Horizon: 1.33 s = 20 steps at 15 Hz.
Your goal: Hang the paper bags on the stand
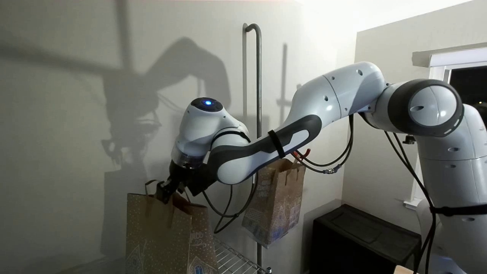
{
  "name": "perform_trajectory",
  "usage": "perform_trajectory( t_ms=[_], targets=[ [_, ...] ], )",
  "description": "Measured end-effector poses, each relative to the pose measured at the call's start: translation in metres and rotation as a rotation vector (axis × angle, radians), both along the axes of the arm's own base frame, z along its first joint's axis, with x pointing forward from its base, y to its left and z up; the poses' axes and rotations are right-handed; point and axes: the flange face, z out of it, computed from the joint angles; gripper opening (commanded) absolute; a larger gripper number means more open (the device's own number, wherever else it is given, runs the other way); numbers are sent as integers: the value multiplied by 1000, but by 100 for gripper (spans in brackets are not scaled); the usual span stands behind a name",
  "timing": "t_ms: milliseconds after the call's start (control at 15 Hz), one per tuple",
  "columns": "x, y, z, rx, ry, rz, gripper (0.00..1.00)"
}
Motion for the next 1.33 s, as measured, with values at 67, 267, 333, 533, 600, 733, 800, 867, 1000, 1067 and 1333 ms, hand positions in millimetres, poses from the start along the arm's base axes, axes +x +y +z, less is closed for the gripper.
perform_trajectory(
  t_ms=[67, 267, 333, 533, 600, 733, 800, 867, 1000, 1067, 1333],
  targets=[
    [-1, 1, -1, -2, 1, -9, 28],
    [-3, 3, -4, -8, 7, -25, 9],
    [-2, 2, -4, -10, 8, -26, 4],
    [-2, 1, -4, -13, 11, -31, 1],
    [-2, 1, -4, -14, 12, -32, 0],
    [-1, 0, -4, -15, 11, -32, 4],
    [-1, 0, -4, -16, 10, -33, 4],
    [-1, -1, -3, -17, 7, -32, 4],
    [0, -2, -1, -18, 3, -33, 3],
    [0, -3, 0, -18, 2, -35, 3],
    [-7, -10, 25, -33, 26, 22, 4]
  ],
)
